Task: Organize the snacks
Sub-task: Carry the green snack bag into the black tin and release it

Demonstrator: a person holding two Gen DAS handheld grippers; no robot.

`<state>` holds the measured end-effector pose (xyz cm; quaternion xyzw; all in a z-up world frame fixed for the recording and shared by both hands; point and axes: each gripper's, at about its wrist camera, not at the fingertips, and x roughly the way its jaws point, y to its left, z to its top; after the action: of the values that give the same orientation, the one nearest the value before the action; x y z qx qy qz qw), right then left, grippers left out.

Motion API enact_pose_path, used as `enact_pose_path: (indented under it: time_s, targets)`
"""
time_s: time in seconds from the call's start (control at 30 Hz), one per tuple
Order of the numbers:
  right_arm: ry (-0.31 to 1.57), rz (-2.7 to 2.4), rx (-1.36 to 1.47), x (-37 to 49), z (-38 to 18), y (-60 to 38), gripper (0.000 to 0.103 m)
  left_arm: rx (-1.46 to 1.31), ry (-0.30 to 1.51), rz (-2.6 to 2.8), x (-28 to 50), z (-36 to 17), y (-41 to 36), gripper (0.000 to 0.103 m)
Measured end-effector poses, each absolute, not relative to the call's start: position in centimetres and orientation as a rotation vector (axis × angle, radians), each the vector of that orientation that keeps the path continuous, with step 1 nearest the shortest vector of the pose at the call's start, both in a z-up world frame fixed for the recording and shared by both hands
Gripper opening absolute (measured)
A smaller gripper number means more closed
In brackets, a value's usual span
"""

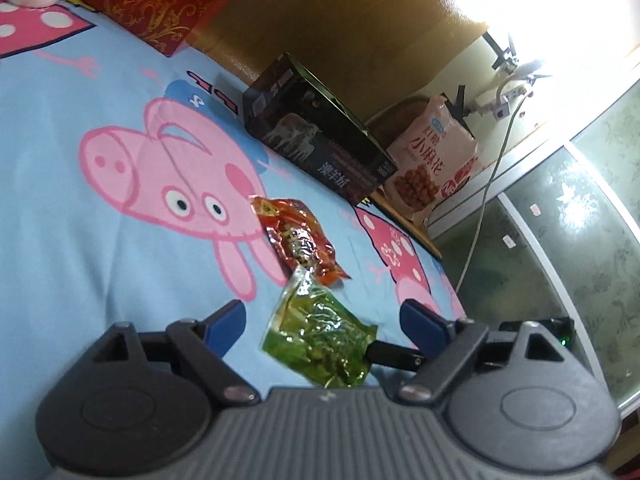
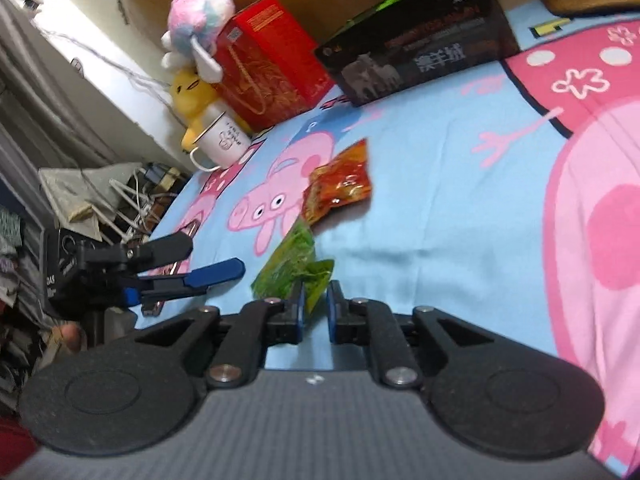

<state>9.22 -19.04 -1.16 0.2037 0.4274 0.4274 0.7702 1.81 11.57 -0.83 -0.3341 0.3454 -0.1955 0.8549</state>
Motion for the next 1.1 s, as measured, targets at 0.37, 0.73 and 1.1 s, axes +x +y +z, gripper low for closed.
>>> enact_pose_path:
  time_s: [0.37,0.73,1.1]
  targets:
    - [0.834,0.937,0.404,11.5,0.5,-17.7,0.031,-0.667,0.74,-0.417,3.0,-0.9,11.1,0.081]
    - [0.889,0.968,0.449,9.5,-1.2,-17.5,0.038,-0.723,0.794,-0.449,2.9,-2.3,11.0,0.024]
    - [0.801,1.045,0.364,9.3,0.2,-15.7,0.014,-0.797,0.767,-0.45,3.0,-1.3,12.0,0.016]
